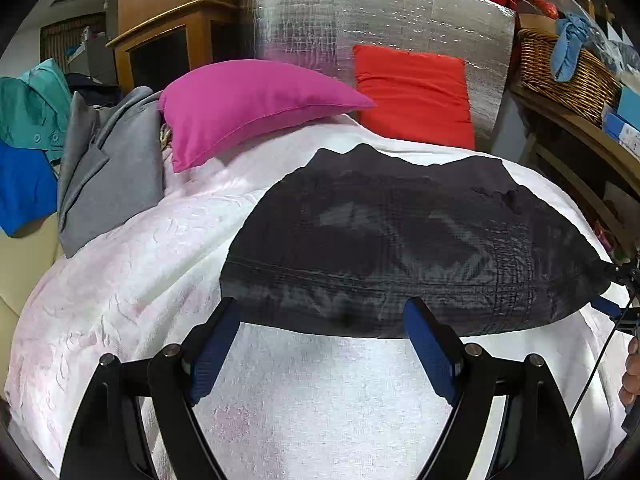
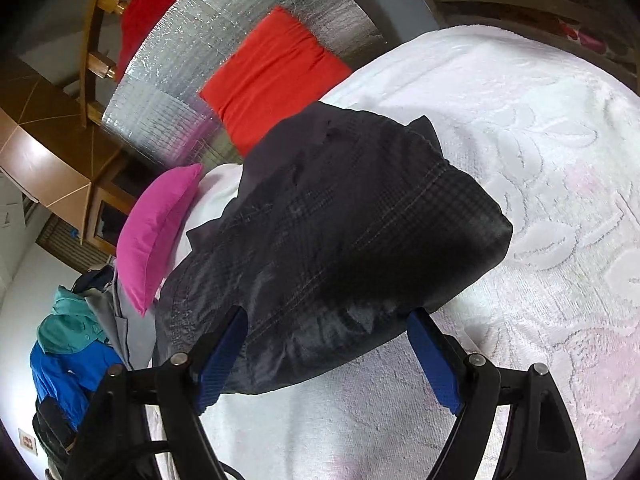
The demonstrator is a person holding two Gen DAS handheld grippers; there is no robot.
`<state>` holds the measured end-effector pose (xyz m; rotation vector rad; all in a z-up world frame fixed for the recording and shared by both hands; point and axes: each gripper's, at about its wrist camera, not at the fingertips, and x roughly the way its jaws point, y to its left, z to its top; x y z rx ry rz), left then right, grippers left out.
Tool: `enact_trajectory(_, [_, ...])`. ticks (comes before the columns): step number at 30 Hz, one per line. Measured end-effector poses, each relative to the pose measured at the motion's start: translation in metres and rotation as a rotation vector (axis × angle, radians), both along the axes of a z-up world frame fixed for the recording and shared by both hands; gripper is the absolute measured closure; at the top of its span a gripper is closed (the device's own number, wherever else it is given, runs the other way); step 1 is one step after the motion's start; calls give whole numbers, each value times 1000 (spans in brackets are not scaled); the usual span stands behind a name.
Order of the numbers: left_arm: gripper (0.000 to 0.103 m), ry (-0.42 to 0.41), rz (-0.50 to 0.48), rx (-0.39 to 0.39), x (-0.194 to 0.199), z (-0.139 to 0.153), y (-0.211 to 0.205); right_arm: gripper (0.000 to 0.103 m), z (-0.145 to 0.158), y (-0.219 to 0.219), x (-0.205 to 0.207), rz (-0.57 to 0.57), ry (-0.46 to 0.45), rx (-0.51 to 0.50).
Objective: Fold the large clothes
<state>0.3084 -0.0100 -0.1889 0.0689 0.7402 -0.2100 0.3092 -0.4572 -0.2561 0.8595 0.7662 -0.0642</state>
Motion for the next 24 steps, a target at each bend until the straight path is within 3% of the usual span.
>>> enact_trajectory(24, [19, -33, 42, 31, 1, 3, 5, 18, 2, 0, -1, 9, -17, 11])
